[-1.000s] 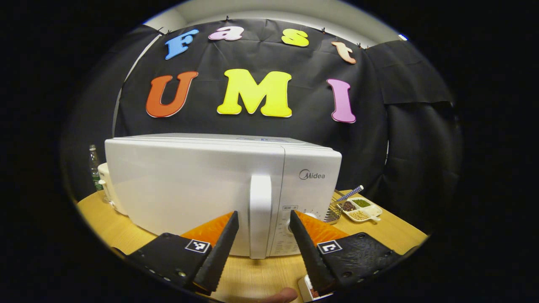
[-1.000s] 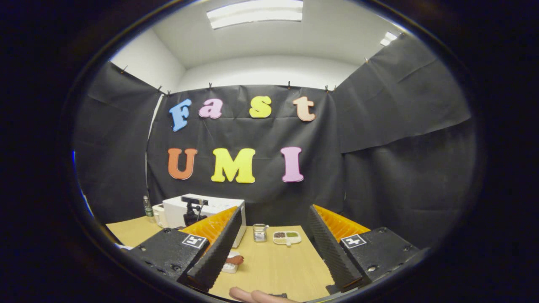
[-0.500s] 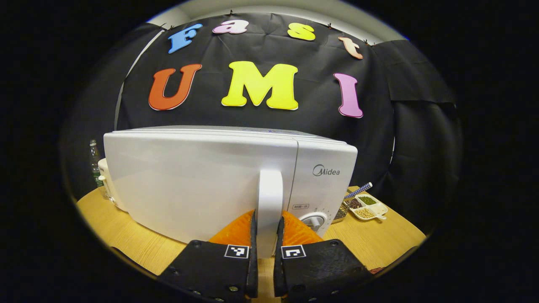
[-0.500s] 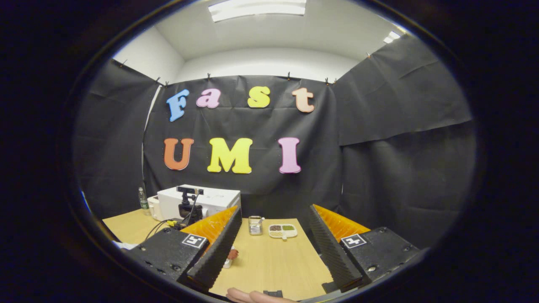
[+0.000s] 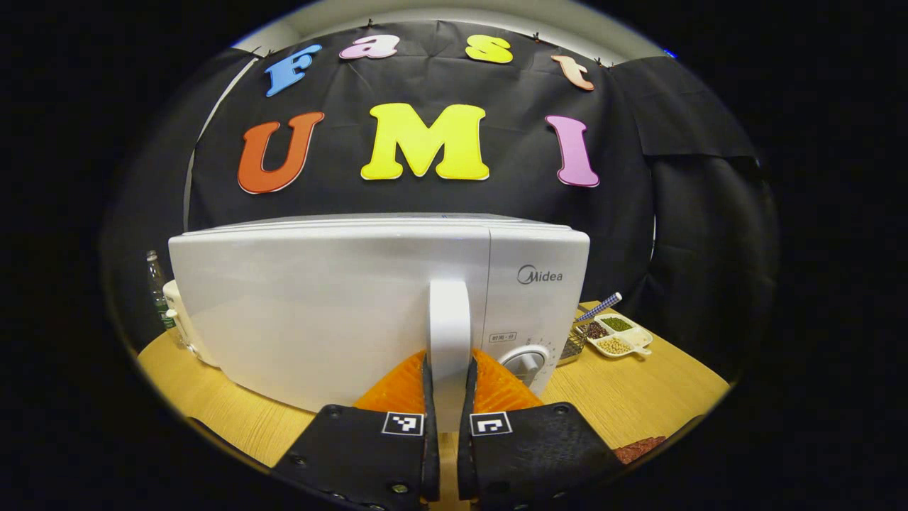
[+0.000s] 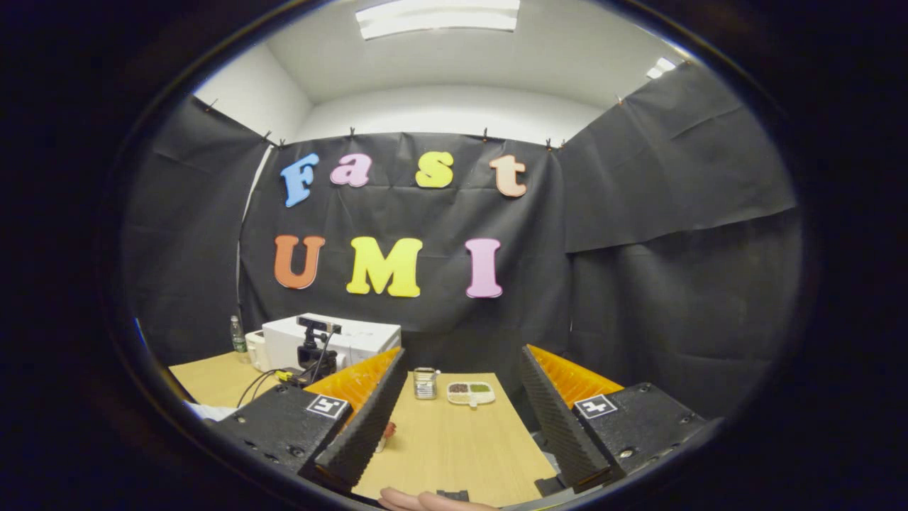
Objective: Open the microwave oven with the left hand, put the food in, and close the microwave oven.
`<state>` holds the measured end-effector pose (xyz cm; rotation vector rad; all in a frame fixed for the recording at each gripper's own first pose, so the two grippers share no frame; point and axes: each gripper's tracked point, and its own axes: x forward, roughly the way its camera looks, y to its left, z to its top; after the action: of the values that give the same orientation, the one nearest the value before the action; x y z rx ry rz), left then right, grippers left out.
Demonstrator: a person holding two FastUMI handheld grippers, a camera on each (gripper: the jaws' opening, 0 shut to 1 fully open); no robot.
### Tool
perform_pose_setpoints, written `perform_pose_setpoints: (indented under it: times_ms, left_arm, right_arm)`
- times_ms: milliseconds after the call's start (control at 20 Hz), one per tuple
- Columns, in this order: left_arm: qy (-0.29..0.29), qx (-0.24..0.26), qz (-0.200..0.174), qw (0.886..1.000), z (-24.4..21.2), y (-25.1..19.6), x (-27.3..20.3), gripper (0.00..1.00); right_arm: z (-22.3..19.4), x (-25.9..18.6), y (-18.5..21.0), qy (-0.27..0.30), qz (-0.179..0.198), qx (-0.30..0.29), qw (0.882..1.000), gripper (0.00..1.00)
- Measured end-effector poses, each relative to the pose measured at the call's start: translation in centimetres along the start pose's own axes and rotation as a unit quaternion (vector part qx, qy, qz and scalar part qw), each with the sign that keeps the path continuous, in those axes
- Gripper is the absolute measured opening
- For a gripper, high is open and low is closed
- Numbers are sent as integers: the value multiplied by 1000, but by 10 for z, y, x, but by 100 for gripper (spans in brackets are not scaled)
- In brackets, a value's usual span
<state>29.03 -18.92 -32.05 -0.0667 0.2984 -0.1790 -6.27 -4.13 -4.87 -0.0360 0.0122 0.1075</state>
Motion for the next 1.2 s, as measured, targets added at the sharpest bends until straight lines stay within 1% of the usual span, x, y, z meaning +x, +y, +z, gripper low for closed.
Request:
perform_pose_setpoints:
  times_ms: [50,100,200,250,300,350,400,450,500,600,750,800,850,900,950,1000,1050,1100,1150,1200]
  left_arm:
    - [-18,-6,5,1000,5,1,-5,10]
    - [-7,-2,1,1000,1,2,-10,9]
    - [-19,-6,-14,1000,-2,1,-24,10]
    - [-17,-13,-16,1000,-6,3,-32,10]
    - [-21,-12,-16,1000,-7,5,-40,10]
    - [-23,-5,-16,1000,-9,8,-50,9]
    - [-29,-1,-17,999,-10,10,-58,9]
    - [-29,-1,-18,999,-12,13,-65,9]
    - [-28,-4,-21,999,-14,14,-73,9]
    - [-25,-10,-26,999,-18,20,-90,9]
    - [-21,1,-26,999,-24,35,-117,9]
    - [-22,2,-27,999,-25,41,-127,9]
    - [-21,0,-29,999,-28,47,-139,9]
    - [-23,2,-31,999,-31,53,-147,9]
    - [-24,4,-31,999,-33,64,-163,13]
    - [-25,8,-30,999,-37,75,-174,13]
    - [-29,7,-24,999,-38,90,-192,19]
    - [-30,7,-15,999,-40,108,-208,19]
    - [-28,4,-6,1000,-44,124,-223,21]
    - [-23,4,9,1000,-49,144,-238,27]
  right_arm:
    - [-4,1,1,2,2,-3,1000,100]
    - [-6,1,1,3,3,-4,1000,100]
    - [-12,3,5,13,10,-7,1000,100]
    - [-18,3,6,22,12,-7,1000,100]
    - [-21,4,6,29,11,-6,999,94]
    - [-22,4,6,34,11,-5,999,100]
    - [-23,4,6,37,7,-5,999,94]
    - [-23,5,4,39,4,-4,999,94]
    - [-22,4,4,38,2,-2,999,100]
    - [-16,2,6,32,-2,-4,999,100]
    - [-13,-1,9,24,-2,-6,1000,100]
    - [-12,-3,10,22,-2,-6,1000,94]
    - [-11,-3,11,21,-1,-5,1000,100]
    - [-11,-4,13,20,-1,-4,1000,100]
    - [-11,-6,14,20,0,-3,1000,100]
    - [-11,-7,16,20,0,-2,1000,100]
    - [-13,-8,16,21,1,-1,1000,94]
    - [-14,-9,18,21,2,-2,1000,100]
    - [-14,-10,20,22,3,-2,1000,100]
    - [-14,-10,22,21,3,-3,1000,100]
